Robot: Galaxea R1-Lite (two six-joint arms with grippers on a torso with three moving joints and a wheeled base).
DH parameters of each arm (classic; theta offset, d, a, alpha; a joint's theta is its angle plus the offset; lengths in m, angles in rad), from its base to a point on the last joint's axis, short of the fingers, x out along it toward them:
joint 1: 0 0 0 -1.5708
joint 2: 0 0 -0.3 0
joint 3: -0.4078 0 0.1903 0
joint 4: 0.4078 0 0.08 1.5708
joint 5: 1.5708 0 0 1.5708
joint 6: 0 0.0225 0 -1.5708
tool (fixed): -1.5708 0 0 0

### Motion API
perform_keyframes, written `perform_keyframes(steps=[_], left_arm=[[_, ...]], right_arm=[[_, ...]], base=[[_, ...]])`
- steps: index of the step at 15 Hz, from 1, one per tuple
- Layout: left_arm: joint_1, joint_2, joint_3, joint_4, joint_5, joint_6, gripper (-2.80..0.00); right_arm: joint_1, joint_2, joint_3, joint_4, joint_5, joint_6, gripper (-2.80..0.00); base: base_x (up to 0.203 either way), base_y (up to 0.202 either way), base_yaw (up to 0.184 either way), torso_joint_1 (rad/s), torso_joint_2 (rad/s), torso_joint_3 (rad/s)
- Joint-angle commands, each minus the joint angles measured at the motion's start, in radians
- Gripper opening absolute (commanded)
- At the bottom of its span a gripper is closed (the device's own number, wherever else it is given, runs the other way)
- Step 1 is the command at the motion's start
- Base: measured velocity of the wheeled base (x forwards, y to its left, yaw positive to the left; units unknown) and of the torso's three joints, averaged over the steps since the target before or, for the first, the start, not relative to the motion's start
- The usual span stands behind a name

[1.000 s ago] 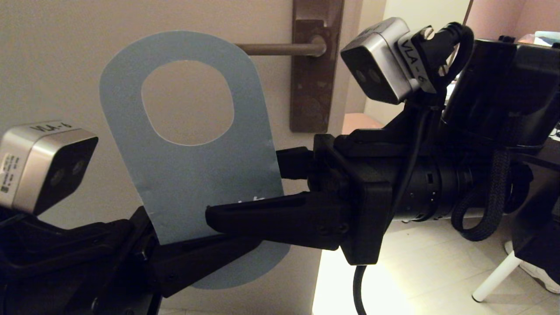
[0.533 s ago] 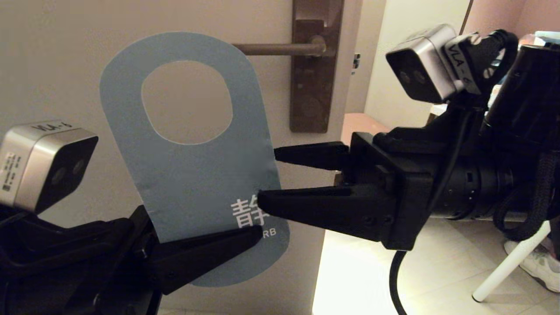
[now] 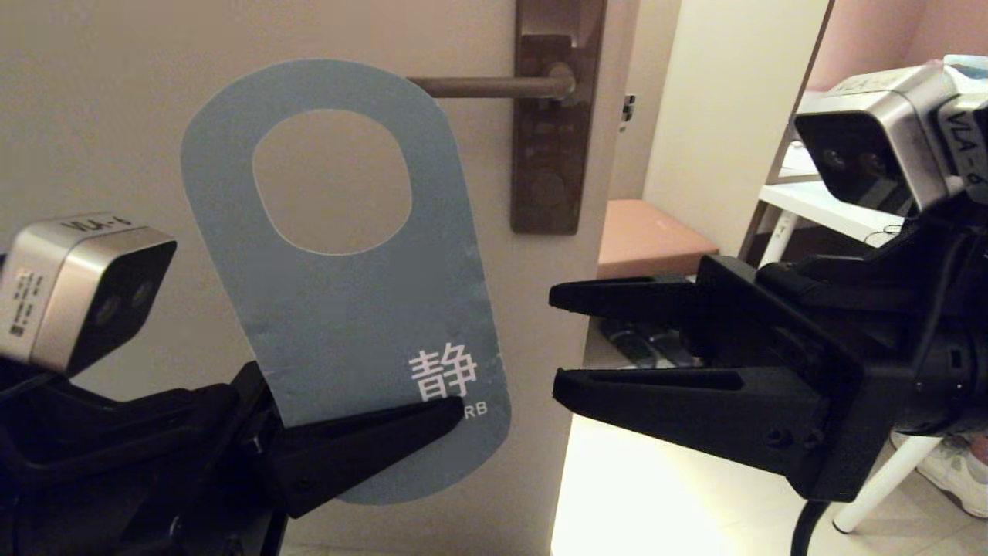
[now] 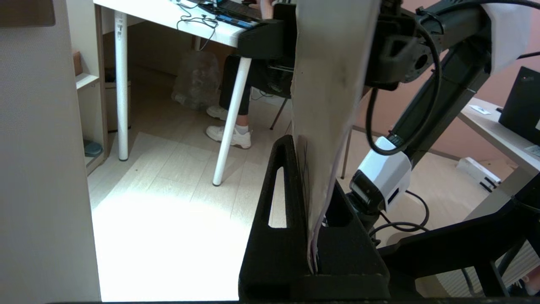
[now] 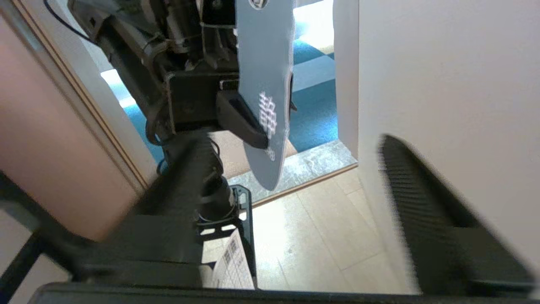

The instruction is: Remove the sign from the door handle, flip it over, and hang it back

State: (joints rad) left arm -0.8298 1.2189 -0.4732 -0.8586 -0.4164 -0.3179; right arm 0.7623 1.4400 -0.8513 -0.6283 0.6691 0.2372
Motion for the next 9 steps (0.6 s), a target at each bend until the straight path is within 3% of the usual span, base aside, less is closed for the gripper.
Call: perform_keyframes(steps=[1, 3, 6, 9], left_arm=[[0.000, -0.006, 0.008, -0.005, -0.002, -0.001, -2.80], [0.000, -0.021, 0.022, -0.005, -0.002, 0.001, -2.80], [0.000, -0.044, 0.036, -0.005, -0.002, 0.002, -2.80], [0.000, -0.048, 0.034, -0.005, -0.002, 0.003, -2.80]], right_arm=[[-0.001, -0.009, 0.008, -0.004, 0.004, -0.002, -2.80], [-0.006, -0.016, 0.023, -0.004, -0.025, -0.003, -2.80], [-0.084, -0.039, 0.084, -0.005, -0.145, -0.044, -2.80], [-0.276, -0.089, 0.187, -0.016, -0.202, -0.095, -2.80]], base=[[0.000, 0.000, 0.000, 0.000, 0.00, 0.000], [0.000, 0.000, 0.000, 0.000, 0.00, 0.000], [0.000, 0.000, 0.000, 0.000, 0.00, 0.000], [0.000, 0.000, 0.000, 0.000, 0.00, 0.000]])
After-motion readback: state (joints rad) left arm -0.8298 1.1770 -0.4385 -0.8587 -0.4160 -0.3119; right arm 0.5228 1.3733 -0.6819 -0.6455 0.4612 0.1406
